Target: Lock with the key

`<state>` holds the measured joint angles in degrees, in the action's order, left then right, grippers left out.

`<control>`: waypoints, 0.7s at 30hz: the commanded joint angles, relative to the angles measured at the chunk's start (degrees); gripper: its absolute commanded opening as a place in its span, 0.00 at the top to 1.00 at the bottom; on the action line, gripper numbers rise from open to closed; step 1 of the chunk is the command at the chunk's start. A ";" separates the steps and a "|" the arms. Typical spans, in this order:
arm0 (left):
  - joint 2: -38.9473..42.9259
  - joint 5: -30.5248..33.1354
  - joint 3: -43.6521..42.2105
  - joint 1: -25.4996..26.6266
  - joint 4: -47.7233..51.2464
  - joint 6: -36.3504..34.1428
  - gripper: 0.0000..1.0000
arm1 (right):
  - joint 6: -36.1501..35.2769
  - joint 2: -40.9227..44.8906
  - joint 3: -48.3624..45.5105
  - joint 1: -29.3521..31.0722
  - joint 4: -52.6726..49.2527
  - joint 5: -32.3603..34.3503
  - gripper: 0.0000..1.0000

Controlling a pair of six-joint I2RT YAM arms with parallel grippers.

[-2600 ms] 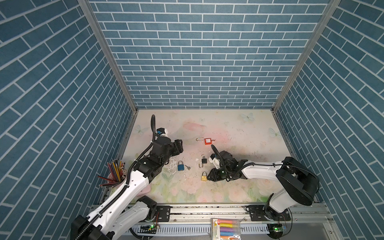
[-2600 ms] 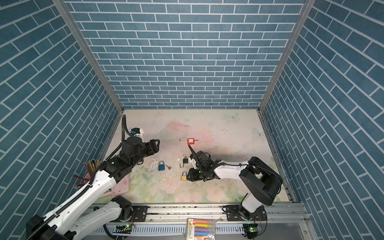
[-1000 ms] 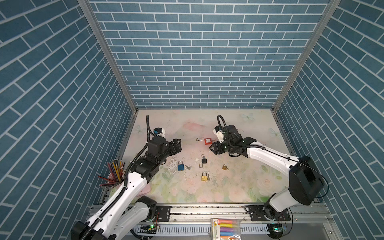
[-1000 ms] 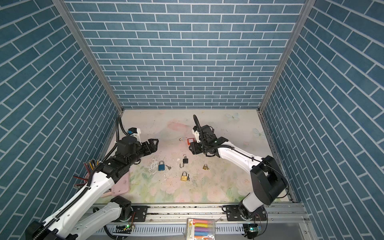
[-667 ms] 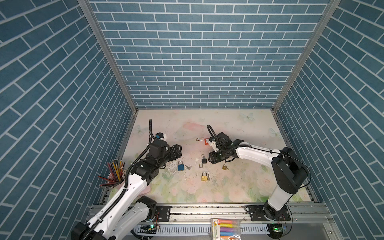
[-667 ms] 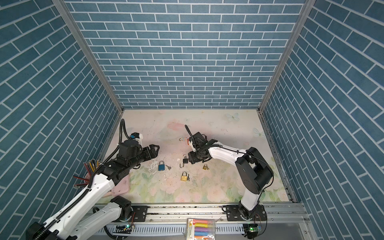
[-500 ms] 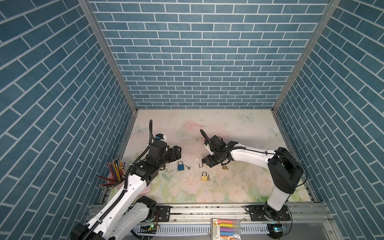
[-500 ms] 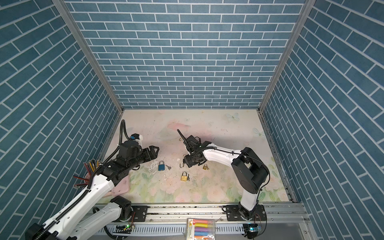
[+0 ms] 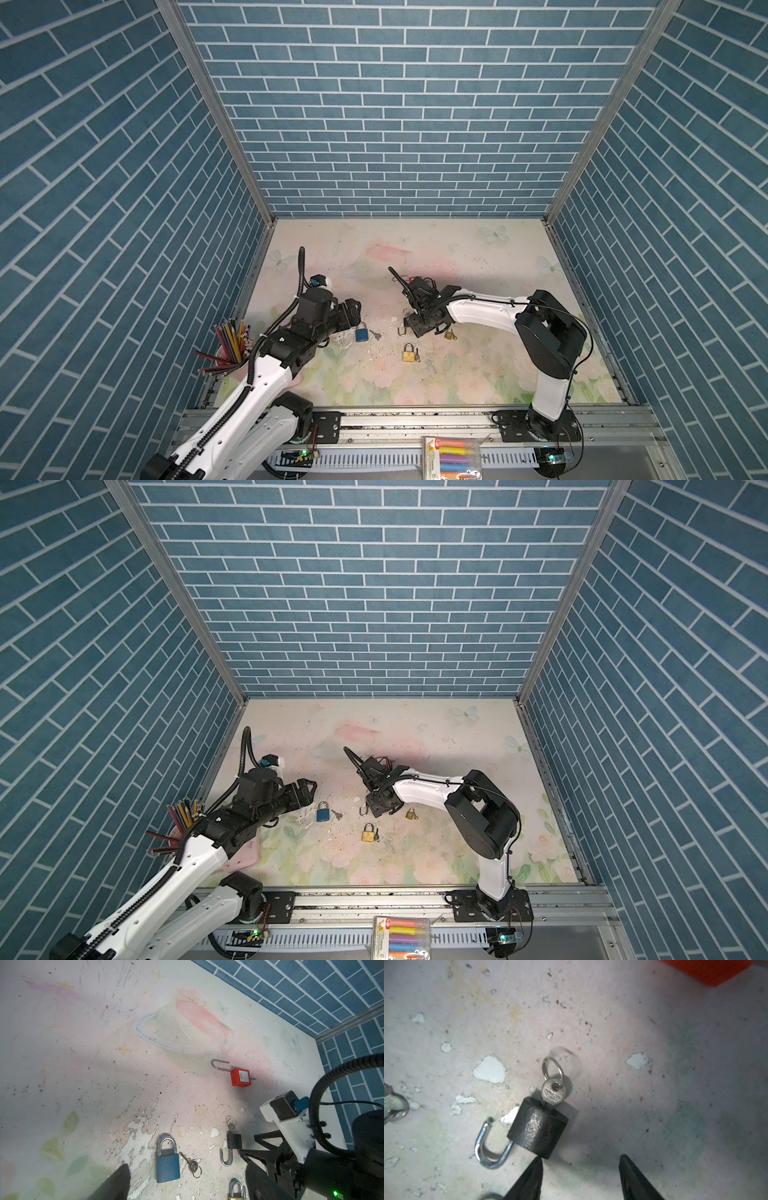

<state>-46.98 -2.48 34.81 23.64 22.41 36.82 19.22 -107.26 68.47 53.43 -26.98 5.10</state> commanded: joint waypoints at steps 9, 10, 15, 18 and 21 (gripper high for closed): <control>-0.83 0.50 -0.05 0.13 -0.17 -0.18 0.13 | -2.15 -5.32 4.34 4.09 -0.72 4.91 0.37; -0.79 0.56 -0.09 0.19 -0.10 -0.17 0.12 | -2.39 -5.68 4.91 4.21 -0.70 4.96 0.37; -0.39 0.64 -0.33 0.16 0.08 0.01 0.12 | -2.70 -7.86 8.26 4.41 -0.80 6.32 0.36; -0.22 0.56 -0.39 0.18 0.17 0.11 0.13 | -2.53 -9.46 10.94 4.48 -1.58 8.93 0.36; -0.25 0.68 -0.42 0.16 0.19 0.18 0.12 | -2.19 -11.91 14.68 3.76 -3.94 11.47 0.36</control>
<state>-47.83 -2.50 34.79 23.66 22.39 36.82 17.89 -116.60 80.42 57.67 -27.51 12.25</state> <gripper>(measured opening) 0.875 0.643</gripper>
